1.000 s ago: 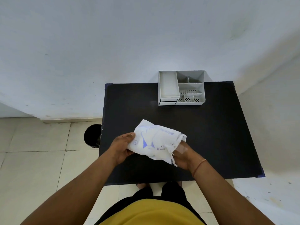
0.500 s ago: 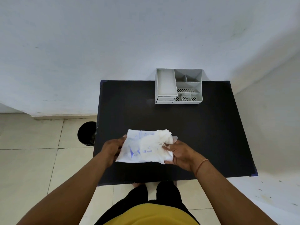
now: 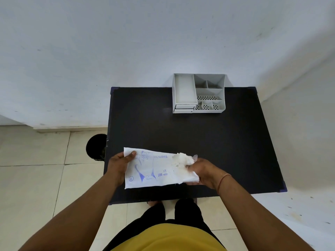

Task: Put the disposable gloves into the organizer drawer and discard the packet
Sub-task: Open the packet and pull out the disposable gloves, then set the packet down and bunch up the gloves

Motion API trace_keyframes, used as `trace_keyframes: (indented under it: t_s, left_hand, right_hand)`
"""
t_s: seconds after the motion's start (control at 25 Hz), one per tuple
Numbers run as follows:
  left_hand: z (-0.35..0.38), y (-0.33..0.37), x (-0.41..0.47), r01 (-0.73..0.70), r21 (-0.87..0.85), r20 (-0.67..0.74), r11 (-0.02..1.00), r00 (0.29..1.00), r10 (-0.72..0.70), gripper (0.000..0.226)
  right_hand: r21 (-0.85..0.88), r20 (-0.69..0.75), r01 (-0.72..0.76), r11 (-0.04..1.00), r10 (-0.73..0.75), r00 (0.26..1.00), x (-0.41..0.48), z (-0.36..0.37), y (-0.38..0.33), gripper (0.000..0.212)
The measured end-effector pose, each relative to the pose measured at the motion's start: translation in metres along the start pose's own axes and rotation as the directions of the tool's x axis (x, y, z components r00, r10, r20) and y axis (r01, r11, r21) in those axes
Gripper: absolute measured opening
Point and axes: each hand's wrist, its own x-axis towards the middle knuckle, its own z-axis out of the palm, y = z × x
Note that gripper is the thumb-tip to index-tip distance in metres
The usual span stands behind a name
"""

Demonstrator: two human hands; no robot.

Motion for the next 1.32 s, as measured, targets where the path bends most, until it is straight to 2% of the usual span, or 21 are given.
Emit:
trace_keyframes:
  t_s: [0.08, 0.16, 0.28, 0.4, 0.48, 0.56, 0.6, 0.64, 0.68, 0.72, 0.76, 0.8, 0.84, 0.88, 0.92, 0.96, 1.04, 1.16, 1.2, 1.24, 1.32]
  left_hand:
    - [0.002, 0.000, 0.001, -0.019, -0.009, -0.063, 1.000, 0.998, 0.018, 0.025]
    - [0.003, 0.000, -0.001, -0.036, 0.008, -0.129, 0.999, 0.991, 0.037, 0.025]
    - [0.000, 0.001, 0.005, -0.043, 0.038, -0.199, 0.998, 0.979, 0.050, 0.017]
    - [-0.003, 0.002, 0.011, 0.000, 0.069, -0.133, 0.998, 0.991, 0.009, 0.020]
    - [0.002, 0.005, 0.007, -0.055, 0.242, -0.136, 0.969, 0.987, 0.090, 0.036]
    - [0.012, 0.011, -0.003, -0.188, 0.560, -0.170, 0.807, 0.927, 0.334, 0.055]
    - [0.018, 0.015, -0.009, -0.259, 0.644, -0.120, 0.720, 0.895, 0.430, 0.057]
    - [0.031, 0.023, -0.022, -0.307, 0.608, -0.027, 0.732, 0.913, 0.406, 0.055]
    - [0.047, 0.031, -0.036, -0.286, 0.469, 0.093, 0.835, 0.957, 0.276, 0.051]
    - [0.064, 0.042, -0.054, -0.149, 0.262, 0.253, 0.954, 0.964, 0.081, 0.050]
    - [0.082, 0.050, -0.069, 0.031, 0.083, 0.403, 0.996, 0.913, -0.062, 0.053]
    - [0.100, 0.058, -0.086, 0.146, -0.028, 0.516, 0.989, 0.849, -0.111, 0.060]
    - [0.114, 0.063, -0.096, 0.197, -0.109, 0.586, 0.974, 0.805, -0.097, 0.066]
    - [0.126, 0.068, -0.105, 0.238, -0.193, 0.618, 0.952, 0.783, -0.071, 0.069]
    - [0.134, 0.070, -0.108, 0.281, -0.266, 0.624, 0.922, 0.779, -0.057, 0.067]
    - [0.139, 0.073, -0.111, 0.315, -0.308, 0.616, 0.898, 0.785, -0.064, 0.064]
    - [0.143, 0.075, -0.111, 0.312, -0.311, 0.623, 0.898, 0.780, -0.055, 0.057]
    - [0.145, 0.078, -0.118, 0.272, -0.330, 0.639, 0.904, 0.769, 0.002, 0.032]
    - [0.147, 0.078, -0.121, 0.272, -0.335, 0.622, 0.902, 0.783, -0.005, 0.023]
    - [0.150, 0.077, -0.123, 0.284, -0.334, 0.625, 0.899, 0.780, -0.014, 0.022]
    - [0.158, 0.071, -0.130, 0.296, -0.307, 0.656, 0.904, 0.754, -0.025, 0.036]
  right_hand:
    - [0.044, -0.116, 0.012, 0.999, -0.007, 0.993, 0.001, 0.001, -0.001, 0.025]
    - [0.162, -0.217, 0.052, 0.985, -0.015, 0.976, 0.000, -0.002, -0.003, 0.022]
    - [0.328, -0.229, 0.093, 0.940, -0.017, 0.973, -0.006, -0.012, -0.003, 0.031]
    - [0.397, -0.246, 0.159, 0.904, -0.062, 0.967, -0.013, -0.020, -0.001, 0.032]
    - [0.411, -0.253, 0.211, 0.887, -0.111, 0.961, -0.019, -0.020, -0.004, 0.029]
    - [0.399, -0.281, 0.268, 0.877, -0.161, 0.946, -0.027, -0.014, -0.010, 0.019]
    - [0.358, -0.315, 0.320, 0.877, -0.209, 0.926, -0.031, -0.009, -0.015, 0.015]
    - [0.267, -0.370, 0.398, 0.877, -0.288, 0.883, -0.035, -0.003, -0.020, 0.013]
    - [0.117, -0.429, 0.493, 0.862, -0.404, 0.808, -0.042, 0.005, -0.025, 0.011]
    - [-0.080, -0.463, 0.585, 0.807, -0.550, 0.695, -0.048, 0.012, -0.029, 0.013]
    - [-0.274, -0.423, 0.668, 0.692, -0.710, 0.563, -0.056, 0.019, -0.032, 0.019]
    - [-0.406, -0.309, 0.730, 0.550, -0.834, 0.457, -0.060, 0.026, -0.033, 0.030]
    - [-0.485, -0.171, 0.764, 0.425, -0.903, 0.394, -0.064, 0.032, -0.033, 0.041]
    - [-0.546, -0.060, 0.765, 0.341, -0.927, 0.371, -0.065, 0.036, -0.032, 0.047]
    - [-0.589, 0.001, 0.748, 0.305, -0.926, 0.379, -0.066, 0.038, -0.031, 0.048]
    - [-0.605, -0.003, 0.728, 0.322, -0.915, 0.403, -0.068, 0.037, -0.031, 0.046]
    - [-0.565, -0.085, 0.708, 0.424, -0.883, 0.461, -0.073, 0.026, -0.032, 0.048]
    - [-0.443, -0.257, 0.693, 0.569, -0.821, 0.510, -0.083, 0.004, -0.042, 0.070]
    - [-0.383, -0.299, 0.676, 0.629, -0.777, 0.553, -0.083, -0.004, -0.044, 0.074]
    - [-0.293, -0.320, 0.646, 0.705, -0.709, 0.628, -0.083, -0.011, -0.047, 0.078]
    - [0.046, -0.262, 0.544, 0.838, -0.516, 0.816, -0.082, -0.022, -0.050, 0.070]
